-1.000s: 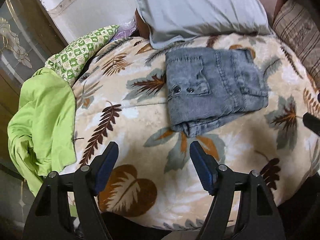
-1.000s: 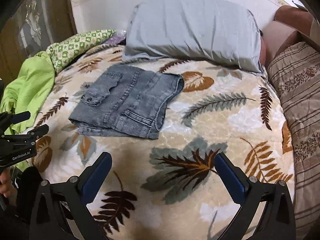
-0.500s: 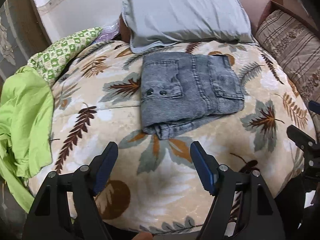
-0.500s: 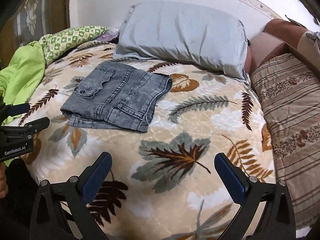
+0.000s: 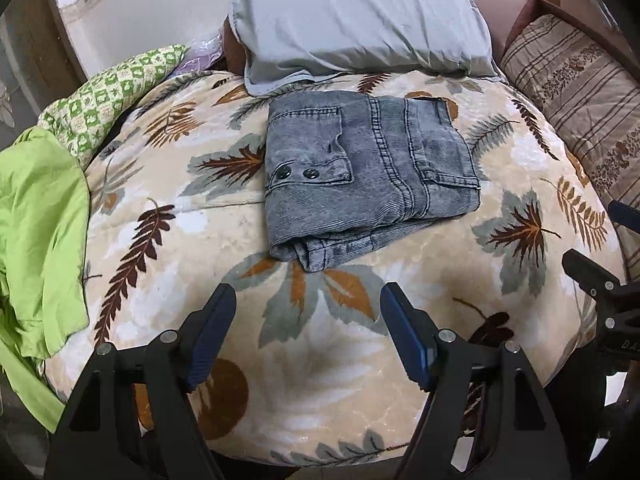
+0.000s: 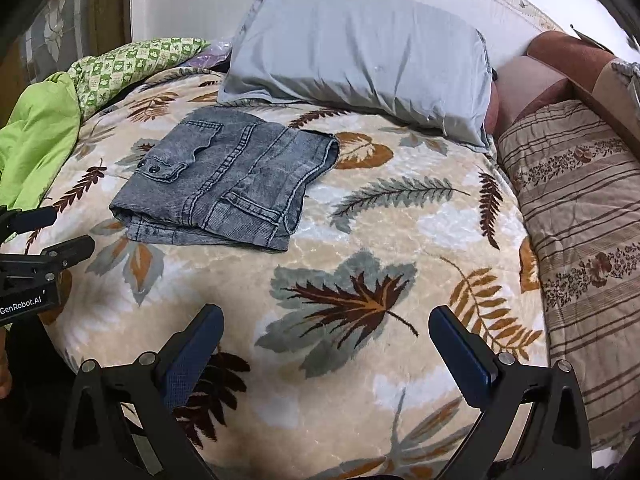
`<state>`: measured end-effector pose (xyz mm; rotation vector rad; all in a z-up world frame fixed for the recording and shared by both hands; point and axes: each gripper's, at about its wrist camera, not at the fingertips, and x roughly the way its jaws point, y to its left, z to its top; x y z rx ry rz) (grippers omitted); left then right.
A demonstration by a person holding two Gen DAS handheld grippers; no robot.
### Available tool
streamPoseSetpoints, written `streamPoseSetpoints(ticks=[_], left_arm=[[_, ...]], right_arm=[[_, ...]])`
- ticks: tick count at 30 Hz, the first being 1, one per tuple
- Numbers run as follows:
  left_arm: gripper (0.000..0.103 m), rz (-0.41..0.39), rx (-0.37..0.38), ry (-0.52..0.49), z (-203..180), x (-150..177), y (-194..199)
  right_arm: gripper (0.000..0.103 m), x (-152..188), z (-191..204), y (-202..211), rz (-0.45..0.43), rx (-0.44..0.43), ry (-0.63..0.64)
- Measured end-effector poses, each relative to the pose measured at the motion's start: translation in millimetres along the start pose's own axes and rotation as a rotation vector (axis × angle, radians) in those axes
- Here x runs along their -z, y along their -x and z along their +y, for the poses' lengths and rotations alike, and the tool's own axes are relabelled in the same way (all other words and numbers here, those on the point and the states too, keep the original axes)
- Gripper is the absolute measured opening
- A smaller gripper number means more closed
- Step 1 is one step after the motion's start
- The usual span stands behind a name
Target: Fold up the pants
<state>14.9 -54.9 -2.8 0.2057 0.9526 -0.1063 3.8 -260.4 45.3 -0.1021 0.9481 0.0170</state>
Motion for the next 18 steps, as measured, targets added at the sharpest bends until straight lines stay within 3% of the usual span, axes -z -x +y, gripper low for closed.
streamPoseSetpoints(ticks=[6,18], left_arm=[[0.075,-0.046,0.001,-0.019,-7,-7,8],[0.075,-0.031,-0.026,-0.031,-6,-9,5]], right_arm=[[0.103,3,-5,-8,0.024,-0.01,-0.019],[0.103,5,-14,-16,0.046,0.019,-0.027]])
